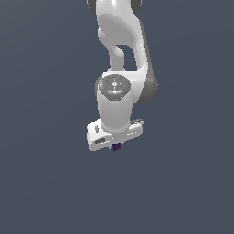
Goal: Pick up the object and move it to a goal position.
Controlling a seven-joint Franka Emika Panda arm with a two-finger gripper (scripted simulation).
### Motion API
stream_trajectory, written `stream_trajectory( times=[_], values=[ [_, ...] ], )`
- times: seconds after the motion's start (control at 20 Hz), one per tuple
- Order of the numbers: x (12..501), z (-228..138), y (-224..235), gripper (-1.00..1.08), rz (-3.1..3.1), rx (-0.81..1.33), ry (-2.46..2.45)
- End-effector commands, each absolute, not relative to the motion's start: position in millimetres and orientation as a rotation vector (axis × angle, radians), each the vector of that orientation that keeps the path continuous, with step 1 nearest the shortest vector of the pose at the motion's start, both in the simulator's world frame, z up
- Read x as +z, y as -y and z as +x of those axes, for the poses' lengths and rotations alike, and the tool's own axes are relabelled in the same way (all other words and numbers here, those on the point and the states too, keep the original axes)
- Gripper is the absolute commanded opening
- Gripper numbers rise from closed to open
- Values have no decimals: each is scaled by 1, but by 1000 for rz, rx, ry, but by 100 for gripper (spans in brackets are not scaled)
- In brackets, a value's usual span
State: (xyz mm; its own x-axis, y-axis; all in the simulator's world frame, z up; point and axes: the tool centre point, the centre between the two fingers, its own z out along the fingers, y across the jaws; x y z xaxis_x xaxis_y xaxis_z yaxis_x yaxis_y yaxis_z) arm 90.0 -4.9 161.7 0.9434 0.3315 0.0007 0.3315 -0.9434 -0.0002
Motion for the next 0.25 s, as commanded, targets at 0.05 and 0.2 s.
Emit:
stream_trajectory(
  times=[0.05,0.2],
  values=[
    [168,94,8,-100,-3096,0,529],
    [169,95,9,-100,-3096,0,529]
  ],
)
